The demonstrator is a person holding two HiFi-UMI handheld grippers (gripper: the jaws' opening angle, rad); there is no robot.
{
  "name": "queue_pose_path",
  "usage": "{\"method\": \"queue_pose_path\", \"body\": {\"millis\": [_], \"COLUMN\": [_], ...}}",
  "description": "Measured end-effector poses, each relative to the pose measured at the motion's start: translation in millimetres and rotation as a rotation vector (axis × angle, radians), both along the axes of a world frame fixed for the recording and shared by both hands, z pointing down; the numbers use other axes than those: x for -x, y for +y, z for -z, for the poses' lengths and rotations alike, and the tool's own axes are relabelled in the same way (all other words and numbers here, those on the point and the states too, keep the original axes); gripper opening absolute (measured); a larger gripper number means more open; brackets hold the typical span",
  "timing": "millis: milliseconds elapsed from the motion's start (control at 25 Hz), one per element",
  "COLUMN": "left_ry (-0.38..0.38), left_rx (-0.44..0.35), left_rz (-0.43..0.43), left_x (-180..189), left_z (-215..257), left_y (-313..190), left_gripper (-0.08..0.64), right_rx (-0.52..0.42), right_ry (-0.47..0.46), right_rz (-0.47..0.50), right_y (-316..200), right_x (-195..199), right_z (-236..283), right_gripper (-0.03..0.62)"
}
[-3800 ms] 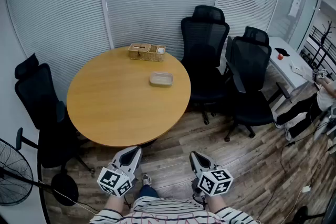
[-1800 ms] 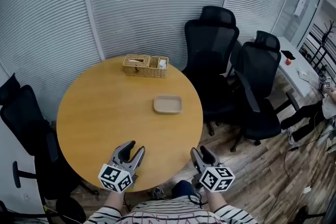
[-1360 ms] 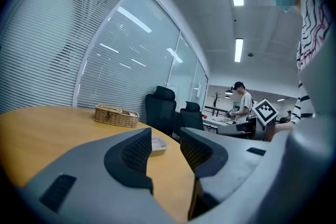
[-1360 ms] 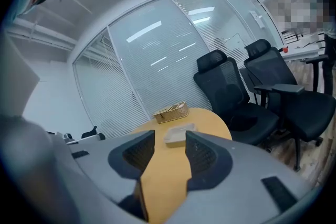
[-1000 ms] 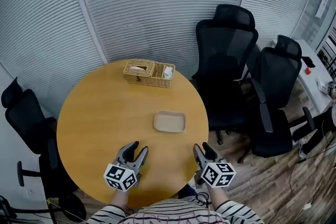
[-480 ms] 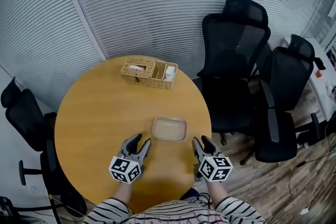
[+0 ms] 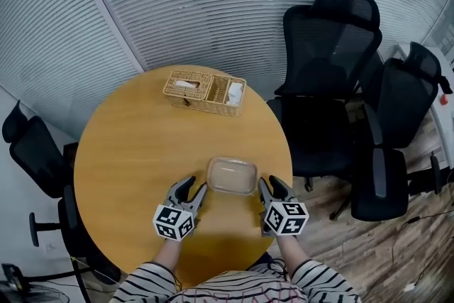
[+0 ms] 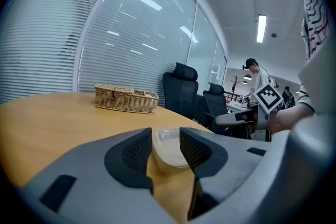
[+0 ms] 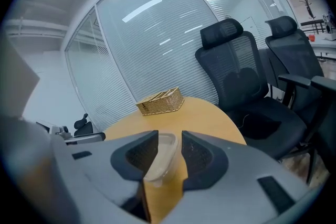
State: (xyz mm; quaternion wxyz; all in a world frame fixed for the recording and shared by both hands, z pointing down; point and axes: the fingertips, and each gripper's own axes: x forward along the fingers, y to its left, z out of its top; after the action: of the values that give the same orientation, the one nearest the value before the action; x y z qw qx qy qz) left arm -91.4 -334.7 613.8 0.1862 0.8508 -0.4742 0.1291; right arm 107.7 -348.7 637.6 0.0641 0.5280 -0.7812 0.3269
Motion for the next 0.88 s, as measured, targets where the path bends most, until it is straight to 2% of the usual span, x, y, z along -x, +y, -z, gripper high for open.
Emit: {"method": "queue_pose_path", "body": {"millis": [640, 880], "left_ry": [0.044, 0.08], "left_rx": [0.16, 0.184], "left_rz": [0.035, 0.041], "left_x": [-8, -13], "left_z": [-56, -61], "left_y": [-22, -26], "left_gripper": [0.144, 0.144], "right_rx": [0.054, 0.063], "right_ry": [0.042, 0.026], "right_rz": [0.034, 0.018], "right_y": [-32, -35], "right_x": [23, 24], "right_z": [-45, -47], "right_gripper": [0.115, 0.11]}}
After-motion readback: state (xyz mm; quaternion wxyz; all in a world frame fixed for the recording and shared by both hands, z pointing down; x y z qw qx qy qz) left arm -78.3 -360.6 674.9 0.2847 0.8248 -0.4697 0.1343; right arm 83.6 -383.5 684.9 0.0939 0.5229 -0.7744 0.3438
